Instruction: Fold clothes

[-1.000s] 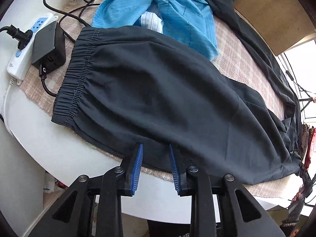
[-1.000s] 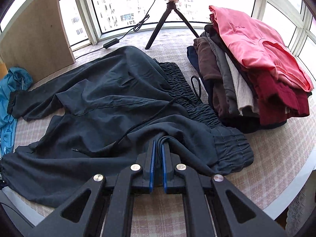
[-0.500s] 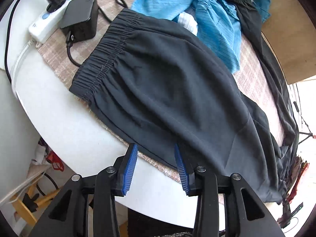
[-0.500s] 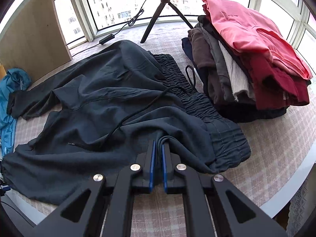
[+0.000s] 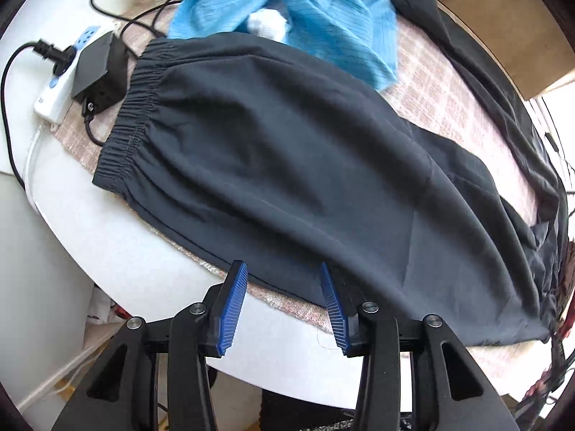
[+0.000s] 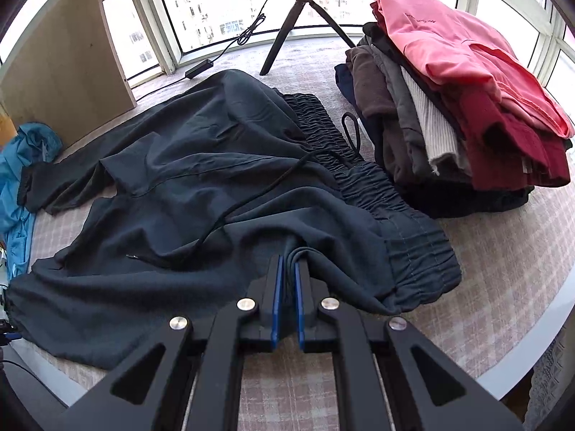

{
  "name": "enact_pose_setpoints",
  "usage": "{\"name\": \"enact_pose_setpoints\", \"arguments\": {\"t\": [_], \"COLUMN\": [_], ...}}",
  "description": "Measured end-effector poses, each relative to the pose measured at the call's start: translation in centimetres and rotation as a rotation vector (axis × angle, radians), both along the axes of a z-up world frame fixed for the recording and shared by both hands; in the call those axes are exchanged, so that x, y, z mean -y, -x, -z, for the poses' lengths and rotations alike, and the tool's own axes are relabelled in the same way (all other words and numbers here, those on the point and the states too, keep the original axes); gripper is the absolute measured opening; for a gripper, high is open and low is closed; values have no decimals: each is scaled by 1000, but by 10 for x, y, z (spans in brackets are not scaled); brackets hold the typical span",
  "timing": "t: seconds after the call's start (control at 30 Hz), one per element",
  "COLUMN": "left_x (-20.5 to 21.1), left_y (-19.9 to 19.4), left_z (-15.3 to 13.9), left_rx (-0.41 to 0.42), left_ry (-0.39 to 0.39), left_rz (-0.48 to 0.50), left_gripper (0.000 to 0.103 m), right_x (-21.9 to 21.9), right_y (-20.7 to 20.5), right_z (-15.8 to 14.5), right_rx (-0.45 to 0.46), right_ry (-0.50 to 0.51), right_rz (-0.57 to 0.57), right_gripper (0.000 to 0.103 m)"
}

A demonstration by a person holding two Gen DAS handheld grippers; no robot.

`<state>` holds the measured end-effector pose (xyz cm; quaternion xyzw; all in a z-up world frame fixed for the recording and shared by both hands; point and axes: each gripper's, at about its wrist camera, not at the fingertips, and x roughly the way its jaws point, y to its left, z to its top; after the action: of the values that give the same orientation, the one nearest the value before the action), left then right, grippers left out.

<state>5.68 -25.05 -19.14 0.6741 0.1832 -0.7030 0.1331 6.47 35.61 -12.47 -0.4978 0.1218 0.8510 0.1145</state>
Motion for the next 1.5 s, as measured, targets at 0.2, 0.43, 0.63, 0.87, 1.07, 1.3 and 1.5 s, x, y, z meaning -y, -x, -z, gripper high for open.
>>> {"name": "enact_pose_setpoints", "arguments": {"t": [0.2, 0.43, 0.63, 0.87, 1.07, 1.3, 1.5], "left_x": [-66, -124, -151, -172, -181, -195, -197], "left_y": [11, -4, -16, -31, -32, -40, -2], "left_z": [-23, -6, 5, 21, 24, 16, -16], "left_rx": [-77, 16, 43, 95, 78, 27, -44], "left_ry": [55, 200, 156, 146, 138, 142, 185], "left_rz": [391, 1012, 1174, 1264, 1216, 1189, 1102], "left_gripper": [41, 42, 44, 50, 48, 3, 3], "right_x": [-2, 2, 6, 4, 2, 2, 2], "right_y": [-1, 4, 4, 1, 0, 2, 8], "right_z": [1, 0, 2, 4, 6, 3, -13], "right_rx": [8, 13, 31, 45, 52, 45, 18], "right_ry": [6, -3, -12, -11, -10, -5, -15], "right_rz": [-10, -39, -48, -32, -18, -7, -8], "right_gripper": [7, 7, 7, 7, 7, 7, 7]}}
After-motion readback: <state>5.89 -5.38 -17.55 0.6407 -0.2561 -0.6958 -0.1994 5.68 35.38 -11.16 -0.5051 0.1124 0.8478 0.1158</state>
